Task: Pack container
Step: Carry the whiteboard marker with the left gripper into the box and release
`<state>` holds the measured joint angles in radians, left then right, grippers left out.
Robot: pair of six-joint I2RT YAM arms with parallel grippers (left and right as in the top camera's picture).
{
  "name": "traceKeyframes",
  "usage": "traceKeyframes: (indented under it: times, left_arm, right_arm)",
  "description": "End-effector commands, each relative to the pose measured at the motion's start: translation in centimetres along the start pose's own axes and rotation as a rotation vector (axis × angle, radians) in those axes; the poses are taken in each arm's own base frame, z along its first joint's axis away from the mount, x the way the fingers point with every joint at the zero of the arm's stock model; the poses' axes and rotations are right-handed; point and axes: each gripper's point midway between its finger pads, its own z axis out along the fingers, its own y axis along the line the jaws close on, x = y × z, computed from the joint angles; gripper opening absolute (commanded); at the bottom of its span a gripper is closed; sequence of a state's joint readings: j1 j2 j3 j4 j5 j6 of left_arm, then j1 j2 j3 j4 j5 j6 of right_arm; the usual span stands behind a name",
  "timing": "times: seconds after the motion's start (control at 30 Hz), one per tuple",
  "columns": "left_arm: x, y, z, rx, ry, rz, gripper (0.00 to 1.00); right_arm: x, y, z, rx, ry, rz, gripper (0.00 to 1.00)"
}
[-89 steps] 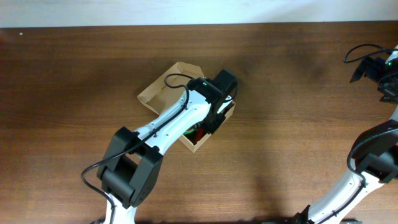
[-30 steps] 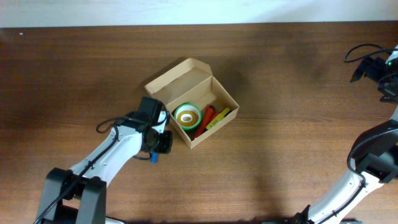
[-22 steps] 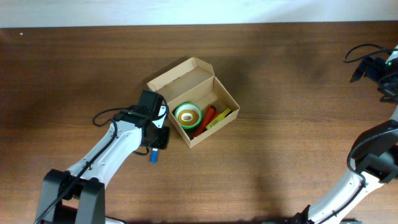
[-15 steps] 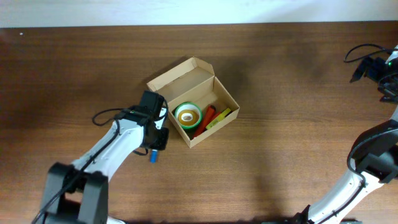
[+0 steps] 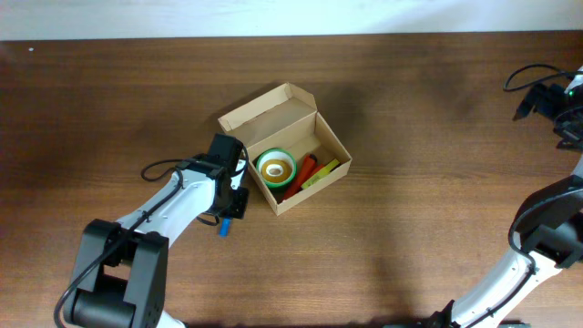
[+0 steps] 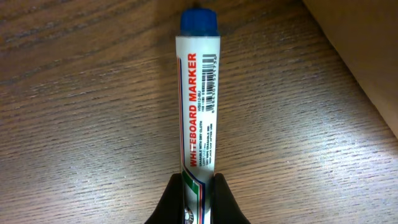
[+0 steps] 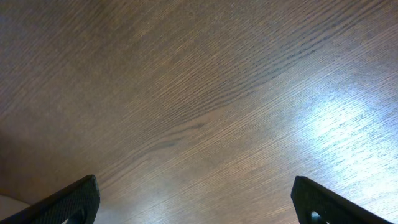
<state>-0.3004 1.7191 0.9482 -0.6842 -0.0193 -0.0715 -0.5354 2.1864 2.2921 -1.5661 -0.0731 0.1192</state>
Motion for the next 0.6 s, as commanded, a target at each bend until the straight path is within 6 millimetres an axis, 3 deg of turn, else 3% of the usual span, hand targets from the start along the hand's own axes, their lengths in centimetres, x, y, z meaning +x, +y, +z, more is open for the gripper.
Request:
traceKeyframes:
  times: [0.0, 0.13, 0.23, 0.37, 0.57]
  left_arm:
    - [-0.3, 0.3, 0.3, -0.013, -0.004, 0.003, 0.02]
    - [-2.7, 1.1, -1.5, -0.063, -0.052, 0.002, 0.02]
    - [-5.4, 1.9, -4.2, -0.115, -0.104, 0.011, 0.02]
    - [-7.4, 3.2, -6.8, -0.142, -0.143, -0.009, 0.02]
    - [-12.6, 4.0, -14.3, -0.191, -0.293, 0.049, 0.02]
  right_arm:
    - [0.1, 0.0, -1.6, -0.006, -0.037, -0.008, 0.99]
    - [0.1, 0.0, -1.6, -0.006, -0.037, -0.008, 0.99]
    - [0.1, 0.0, -1.6, -0.006, -0.037, -0.007, 0.99]
    - [0.1, 0.0, -1.6, -0.006, -0.036, -0.008, 0.99]
    - [0.1, 0.0, -1.6, -0.006, -0.037, -0.007, 0.99]
